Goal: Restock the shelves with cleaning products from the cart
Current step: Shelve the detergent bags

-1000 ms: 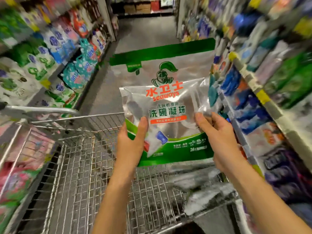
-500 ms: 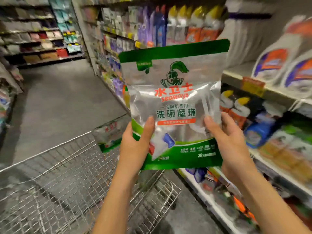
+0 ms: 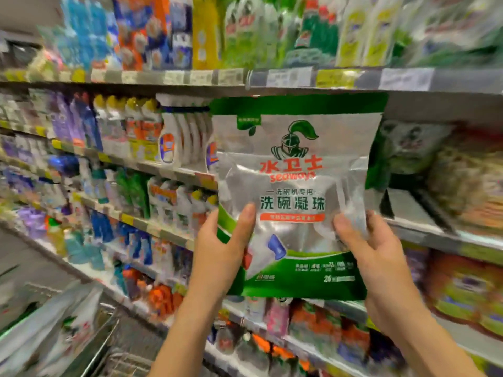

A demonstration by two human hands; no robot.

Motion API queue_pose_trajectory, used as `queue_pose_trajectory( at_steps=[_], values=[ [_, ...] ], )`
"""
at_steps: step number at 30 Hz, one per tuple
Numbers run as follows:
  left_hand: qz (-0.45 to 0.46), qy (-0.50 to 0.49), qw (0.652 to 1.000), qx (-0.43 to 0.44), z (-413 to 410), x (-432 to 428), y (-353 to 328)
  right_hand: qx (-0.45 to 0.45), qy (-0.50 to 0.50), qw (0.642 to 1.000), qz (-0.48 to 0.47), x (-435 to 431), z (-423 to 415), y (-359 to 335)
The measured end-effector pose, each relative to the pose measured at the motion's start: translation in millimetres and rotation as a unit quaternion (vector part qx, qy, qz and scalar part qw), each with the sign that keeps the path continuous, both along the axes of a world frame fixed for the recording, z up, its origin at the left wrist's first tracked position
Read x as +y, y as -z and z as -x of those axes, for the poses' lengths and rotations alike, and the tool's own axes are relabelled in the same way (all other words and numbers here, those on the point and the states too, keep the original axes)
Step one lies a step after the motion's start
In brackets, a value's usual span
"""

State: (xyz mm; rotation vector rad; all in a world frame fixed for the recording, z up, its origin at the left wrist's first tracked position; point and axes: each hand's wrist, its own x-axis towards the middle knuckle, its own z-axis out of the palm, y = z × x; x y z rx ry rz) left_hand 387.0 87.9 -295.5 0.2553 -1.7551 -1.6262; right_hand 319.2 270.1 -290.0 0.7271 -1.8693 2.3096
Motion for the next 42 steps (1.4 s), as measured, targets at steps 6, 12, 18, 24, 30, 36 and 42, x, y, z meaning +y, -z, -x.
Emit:
queue_pose_trajectory(
  at_steps=[6, 12, 18, 24, 30, 36, 42],
  values=[
    [0.027, 0.065, 0.997, 0.043, 45.6, 105.8, -34.9, 0.017, 0.067, 0.998, 0.0, 117.6, 12.9, -29.8],
    [0.062, 0.133, 0.987, 0.065, 80.3, 169.0, -58.0, 0.007, 0.126, 0.992, 0.02, 183.2, 27.1, -47.2],
    [0.075, 0.151, 0.981, 0.097, 123.7, 188.0, -75.0, 0.025, 0.14, 0.989, 0.04, 201.6, 58.0, -64.7],
    [0.09, 0.134, 0.97, 0.18, 178.4, 170.2, -126.8, 0.146, 0.204, 0.967, 0.037, 182.4, 108.8, -111.5],
    [0.118, 0.156, 0.942, 0.274, 246.1, 143.9, -209.0, 0.299, 0.233, 0.924, 0.042, 150.3, 172.9, -189.2],
    [0.207, 0.09, 0.902, 0.367, 306.7, 131.4, -273.1, 0.393, 0.396, 0.824, -0.104, 131.0, 237.3, -248.1],
    [0.289, 0.015, 0.889, 0.355, 357.7, 141.5, -283.6, 0.354, 0.585, 0.654, -0.323, 132.4, 284.6, -264.8]
  ],
)
